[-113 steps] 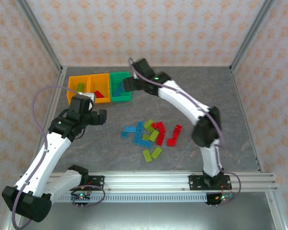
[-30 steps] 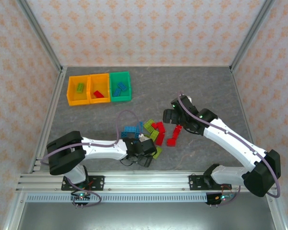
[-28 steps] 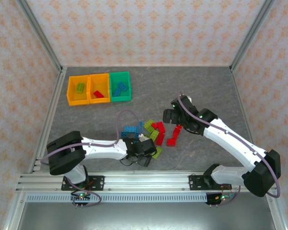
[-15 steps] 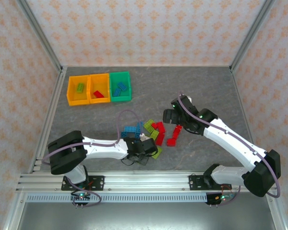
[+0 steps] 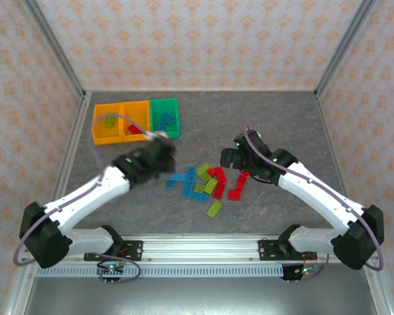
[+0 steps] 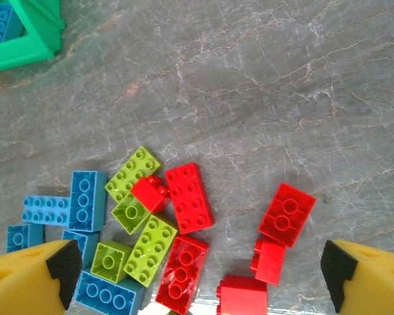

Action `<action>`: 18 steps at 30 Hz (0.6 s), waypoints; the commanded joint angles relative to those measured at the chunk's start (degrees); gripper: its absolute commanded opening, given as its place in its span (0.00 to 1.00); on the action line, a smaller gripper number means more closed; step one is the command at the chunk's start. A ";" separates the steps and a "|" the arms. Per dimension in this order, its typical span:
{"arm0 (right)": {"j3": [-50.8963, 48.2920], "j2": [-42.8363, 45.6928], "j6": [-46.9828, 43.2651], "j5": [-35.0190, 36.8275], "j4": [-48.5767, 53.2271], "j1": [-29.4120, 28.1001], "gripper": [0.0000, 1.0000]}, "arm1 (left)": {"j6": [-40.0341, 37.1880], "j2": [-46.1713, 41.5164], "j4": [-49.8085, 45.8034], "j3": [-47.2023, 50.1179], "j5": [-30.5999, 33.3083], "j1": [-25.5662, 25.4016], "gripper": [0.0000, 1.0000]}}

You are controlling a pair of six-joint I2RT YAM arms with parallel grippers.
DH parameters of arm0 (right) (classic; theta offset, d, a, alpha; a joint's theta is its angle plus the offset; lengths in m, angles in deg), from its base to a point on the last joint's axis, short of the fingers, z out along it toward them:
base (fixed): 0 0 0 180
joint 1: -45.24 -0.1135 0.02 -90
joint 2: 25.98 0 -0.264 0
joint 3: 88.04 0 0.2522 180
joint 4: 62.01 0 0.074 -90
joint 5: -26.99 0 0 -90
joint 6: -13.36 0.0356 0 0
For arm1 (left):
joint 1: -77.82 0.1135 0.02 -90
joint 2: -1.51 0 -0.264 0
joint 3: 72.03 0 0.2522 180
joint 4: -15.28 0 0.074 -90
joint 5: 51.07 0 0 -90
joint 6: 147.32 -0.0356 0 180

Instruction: Sort the legos into containers by color

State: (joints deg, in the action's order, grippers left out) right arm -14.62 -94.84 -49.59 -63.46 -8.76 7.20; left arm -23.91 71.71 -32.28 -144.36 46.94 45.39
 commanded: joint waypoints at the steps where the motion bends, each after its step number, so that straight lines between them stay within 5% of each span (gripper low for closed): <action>1: 0.46 0.74 0.83 -0.31 -1.44 0.16 0.96 | -4.40 1.28 -0.57 -2.48 8.06 13.84 0.00; 6: 0.38 0.67 0.31 -0.69 -1.08 0.22 0.96 | -7.04 17.63 2.69 -15.04 10.10 29.61 0.00; 12: -0.98 4.76 0.11 0.44 -0.57 0.23 0.96 | -8.72 36.41 0.93 -33.26 3.38 38.80 0.02; 18: -1.46 7.12 0.15 1.67 0.92 0.19 0.96 | -13.20 44.96 -3.58 -45.83 0.42 40.45 0.59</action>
State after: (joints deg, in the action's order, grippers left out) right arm -14.97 -89.31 -49.61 -64.01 -9.20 7.20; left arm -33.95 116.80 -31.74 -184.97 49.24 86.49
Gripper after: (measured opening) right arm 0.962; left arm 0.531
